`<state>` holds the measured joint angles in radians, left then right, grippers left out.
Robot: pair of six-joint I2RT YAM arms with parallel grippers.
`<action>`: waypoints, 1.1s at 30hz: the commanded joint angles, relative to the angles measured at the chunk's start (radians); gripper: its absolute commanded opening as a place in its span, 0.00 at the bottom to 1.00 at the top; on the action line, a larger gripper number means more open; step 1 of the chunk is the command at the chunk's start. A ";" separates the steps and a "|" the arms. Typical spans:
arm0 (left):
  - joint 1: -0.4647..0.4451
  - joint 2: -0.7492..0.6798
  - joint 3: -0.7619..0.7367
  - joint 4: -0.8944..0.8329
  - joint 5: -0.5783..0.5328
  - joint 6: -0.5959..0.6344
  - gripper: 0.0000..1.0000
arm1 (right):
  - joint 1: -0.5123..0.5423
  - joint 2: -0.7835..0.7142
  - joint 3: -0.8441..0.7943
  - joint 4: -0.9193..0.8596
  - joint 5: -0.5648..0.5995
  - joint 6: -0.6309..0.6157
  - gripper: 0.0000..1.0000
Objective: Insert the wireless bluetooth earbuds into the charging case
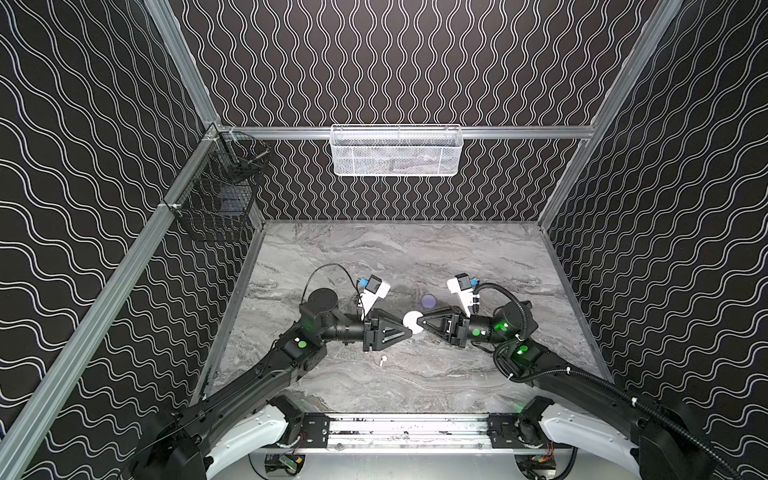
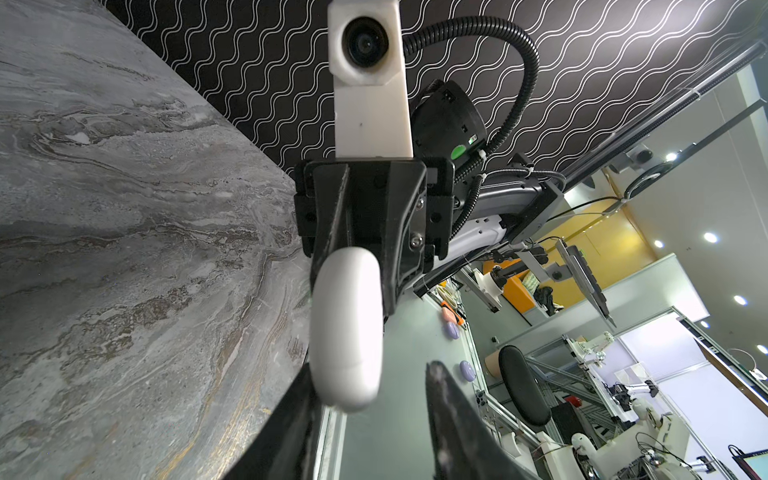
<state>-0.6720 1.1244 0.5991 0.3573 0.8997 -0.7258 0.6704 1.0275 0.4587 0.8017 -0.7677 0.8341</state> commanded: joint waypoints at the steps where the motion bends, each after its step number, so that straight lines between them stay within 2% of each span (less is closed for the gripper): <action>1: -0.008 0.011 0.012 0.019 -0.002 0.023 0.43 | -0.001 0.009 0.004 0.061 -0.005 0.026 0.18; 15: -0.010 0.020 0.009 0.065 -0.026 0.006 0.37 | -0.002 -0.001 -0.005 0.064 -0.021 0.033 0.18; 33: -0.009 0.013 0.004 0.094 -0.025 -0.016 0.34 | -0.002 0.002 -0.017 0.091 -0.018 0.047 0.18</action>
<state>-0.6811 1.1423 0.6014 0.4084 0.8673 -0.7338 0.6678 1.0294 0.4431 0.8474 -0.7952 0.8719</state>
